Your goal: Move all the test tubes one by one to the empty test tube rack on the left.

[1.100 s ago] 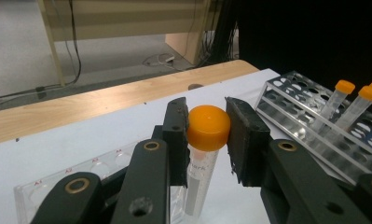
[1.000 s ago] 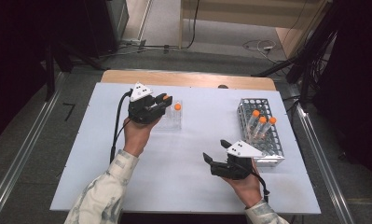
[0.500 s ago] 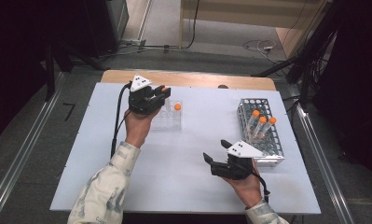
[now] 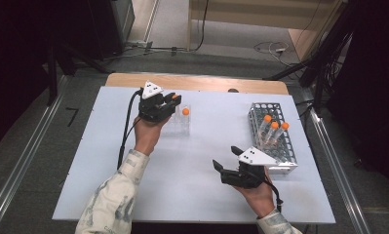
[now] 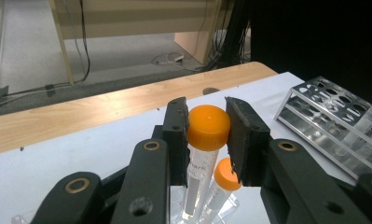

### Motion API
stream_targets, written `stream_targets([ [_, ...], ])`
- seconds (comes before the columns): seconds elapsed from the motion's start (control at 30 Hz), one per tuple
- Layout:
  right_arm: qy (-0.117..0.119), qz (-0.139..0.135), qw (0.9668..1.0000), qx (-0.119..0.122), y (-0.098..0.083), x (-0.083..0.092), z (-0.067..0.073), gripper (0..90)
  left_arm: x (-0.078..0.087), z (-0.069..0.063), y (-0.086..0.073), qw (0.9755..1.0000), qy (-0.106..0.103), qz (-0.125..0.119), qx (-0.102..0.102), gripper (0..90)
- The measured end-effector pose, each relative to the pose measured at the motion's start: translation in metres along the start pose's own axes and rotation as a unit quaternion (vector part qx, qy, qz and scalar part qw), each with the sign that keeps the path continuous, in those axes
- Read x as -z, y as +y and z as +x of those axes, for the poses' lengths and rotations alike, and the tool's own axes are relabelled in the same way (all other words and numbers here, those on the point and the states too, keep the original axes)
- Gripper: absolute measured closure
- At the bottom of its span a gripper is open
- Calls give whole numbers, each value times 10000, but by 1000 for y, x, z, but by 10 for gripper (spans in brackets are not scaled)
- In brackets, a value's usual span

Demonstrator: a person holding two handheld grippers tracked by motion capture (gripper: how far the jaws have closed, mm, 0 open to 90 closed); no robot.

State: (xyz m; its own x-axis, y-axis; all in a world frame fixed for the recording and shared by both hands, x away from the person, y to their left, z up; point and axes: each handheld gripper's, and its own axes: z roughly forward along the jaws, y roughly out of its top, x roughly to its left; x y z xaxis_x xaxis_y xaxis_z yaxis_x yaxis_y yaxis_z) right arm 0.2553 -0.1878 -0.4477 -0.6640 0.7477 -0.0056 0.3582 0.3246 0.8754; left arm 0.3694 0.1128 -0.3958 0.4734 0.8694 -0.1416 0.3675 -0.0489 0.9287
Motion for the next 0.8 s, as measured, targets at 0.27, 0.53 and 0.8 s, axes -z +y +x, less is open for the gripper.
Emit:
stream_targets([
  [0.27, 29, -1, 10000, 9, 0, -1, 2, 201, -5, -1, -16, 9999, -27, 24, -99, 702],
  [0.53, 30, 9, 10000, 13, 0, -1, 2, 200, -11, -1, -26, 9999, -3, 85, -74, 701],
  [0.8, 17, 13, 10000, 13, 0, -1, 2, 201, -11, -3, -26, 9998, 32, 98, -141, 700],
])
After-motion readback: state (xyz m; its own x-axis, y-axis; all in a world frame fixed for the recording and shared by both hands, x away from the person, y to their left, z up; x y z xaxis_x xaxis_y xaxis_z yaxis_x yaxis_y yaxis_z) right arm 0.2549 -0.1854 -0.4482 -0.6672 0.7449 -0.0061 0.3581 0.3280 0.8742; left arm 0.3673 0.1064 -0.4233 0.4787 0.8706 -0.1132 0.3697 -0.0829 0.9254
